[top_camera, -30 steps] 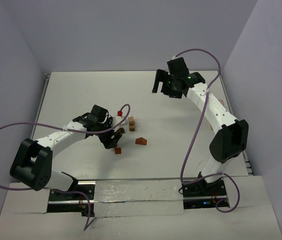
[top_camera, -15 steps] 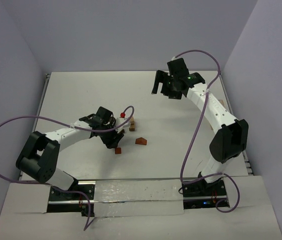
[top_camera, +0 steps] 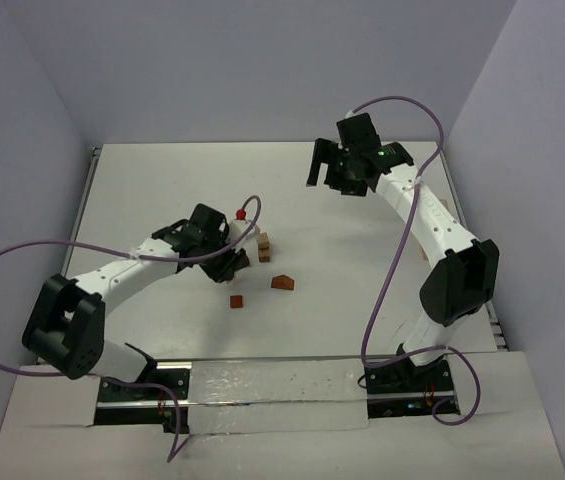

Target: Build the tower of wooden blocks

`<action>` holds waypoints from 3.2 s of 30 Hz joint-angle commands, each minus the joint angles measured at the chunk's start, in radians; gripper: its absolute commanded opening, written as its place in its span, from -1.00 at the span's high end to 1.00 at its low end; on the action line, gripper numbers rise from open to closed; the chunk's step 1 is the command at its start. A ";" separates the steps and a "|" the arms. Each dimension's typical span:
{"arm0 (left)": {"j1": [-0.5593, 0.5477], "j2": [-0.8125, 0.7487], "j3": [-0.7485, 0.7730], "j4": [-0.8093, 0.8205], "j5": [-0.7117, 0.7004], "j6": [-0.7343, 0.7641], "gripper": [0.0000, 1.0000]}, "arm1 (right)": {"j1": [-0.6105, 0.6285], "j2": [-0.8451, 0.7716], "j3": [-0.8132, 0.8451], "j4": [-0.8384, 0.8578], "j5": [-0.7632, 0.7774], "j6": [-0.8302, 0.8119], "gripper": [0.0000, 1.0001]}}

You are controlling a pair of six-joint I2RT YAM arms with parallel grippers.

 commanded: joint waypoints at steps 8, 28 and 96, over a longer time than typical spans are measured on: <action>-0.181 0.017 0.354 -0.141 -0.408 -0.698 1.00 | -0.055 -0.039 0.038 -0.001 0.079 -0.016 -0.99; -0.286 0.343 0.547 -0.201 -0.453 -0.858 1.00 | -0.121 -0.024 0.046 -0.003 0.071 -0.002 -0.99; -0.208 0.477 0.655 -0.192 -0.499 -0.909 1.00 | -0.122 -0.042 0.003 0.036 -0.020 0.005 -0.99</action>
